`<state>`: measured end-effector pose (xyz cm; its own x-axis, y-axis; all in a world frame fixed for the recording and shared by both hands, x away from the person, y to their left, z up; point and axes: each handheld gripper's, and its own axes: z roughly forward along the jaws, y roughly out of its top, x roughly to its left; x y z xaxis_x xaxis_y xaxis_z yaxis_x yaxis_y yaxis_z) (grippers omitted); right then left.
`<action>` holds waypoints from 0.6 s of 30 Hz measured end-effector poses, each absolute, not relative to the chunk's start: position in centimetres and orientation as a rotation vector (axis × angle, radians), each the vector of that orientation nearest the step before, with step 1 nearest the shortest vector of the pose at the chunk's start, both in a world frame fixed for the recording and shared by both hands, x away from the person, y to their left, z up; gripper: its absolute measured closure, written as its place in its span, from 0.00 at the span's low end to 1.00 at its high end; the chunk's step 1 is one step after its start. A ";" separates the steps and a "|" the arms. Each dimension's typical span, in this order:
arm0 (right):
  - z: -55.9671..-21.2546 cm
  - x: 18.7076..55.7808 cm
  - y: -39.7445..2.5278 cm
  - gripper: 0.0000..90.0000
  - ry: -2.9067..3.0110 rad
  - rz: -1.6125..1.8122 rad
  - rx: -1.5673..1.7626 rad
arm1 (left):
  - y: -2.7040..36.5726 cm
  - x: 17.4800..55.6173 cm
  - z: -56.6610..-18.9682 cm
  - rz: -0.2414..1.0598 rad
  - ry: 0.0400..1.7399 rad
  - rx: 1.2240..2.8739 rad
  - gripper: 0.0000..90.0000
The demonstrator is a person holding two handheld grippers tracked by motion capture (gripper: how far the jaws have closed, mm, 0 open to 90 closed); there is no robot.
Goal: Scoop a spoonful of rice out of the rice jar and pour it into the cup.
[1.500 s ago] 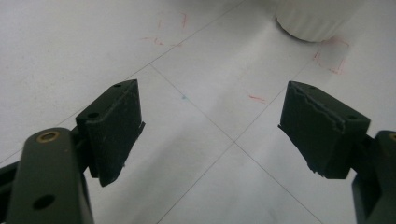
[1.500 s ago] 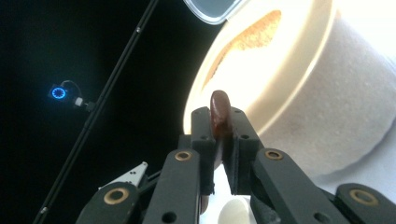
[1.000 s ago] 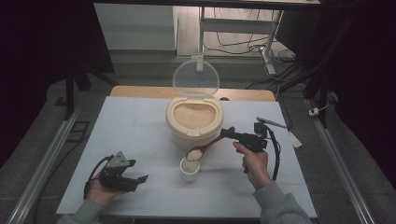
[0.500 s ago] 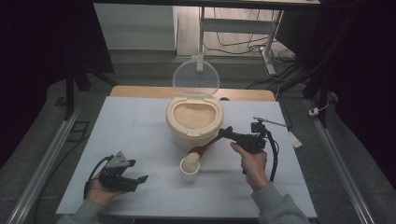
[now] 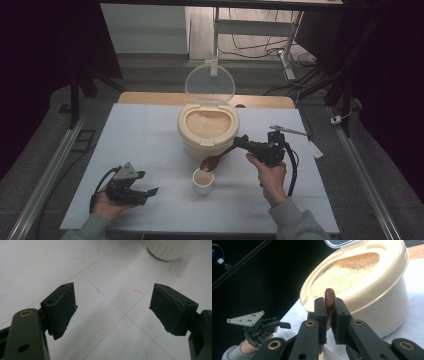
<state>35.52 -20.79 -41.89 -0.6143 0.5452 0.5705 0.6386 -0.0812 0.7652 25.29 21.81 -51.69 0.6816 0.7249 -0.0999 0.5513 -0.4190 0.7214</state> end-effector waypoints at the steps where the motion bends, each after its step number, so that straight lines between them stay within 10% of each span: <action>1: -41.8 35.4 -20.7 0.92 -2.088 -1.824 -1.319 | 21.8 25.3 -51.7 0.292 0.977 2.131 0.23; 18: -40.5 34.1 -20.7 0.92 -2.196 -1.899 -1.186 | 21.9 25.3 -51.7 0.299 0.976 2.130 0.23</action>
<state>34.06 -20.69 -40.47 -0.7138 0.5266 0.4618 0.5328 -0.0197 0.8460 25.27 21.87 -51.67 0.6802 0.7268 -0.0956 0.5489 -0.4185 0.7236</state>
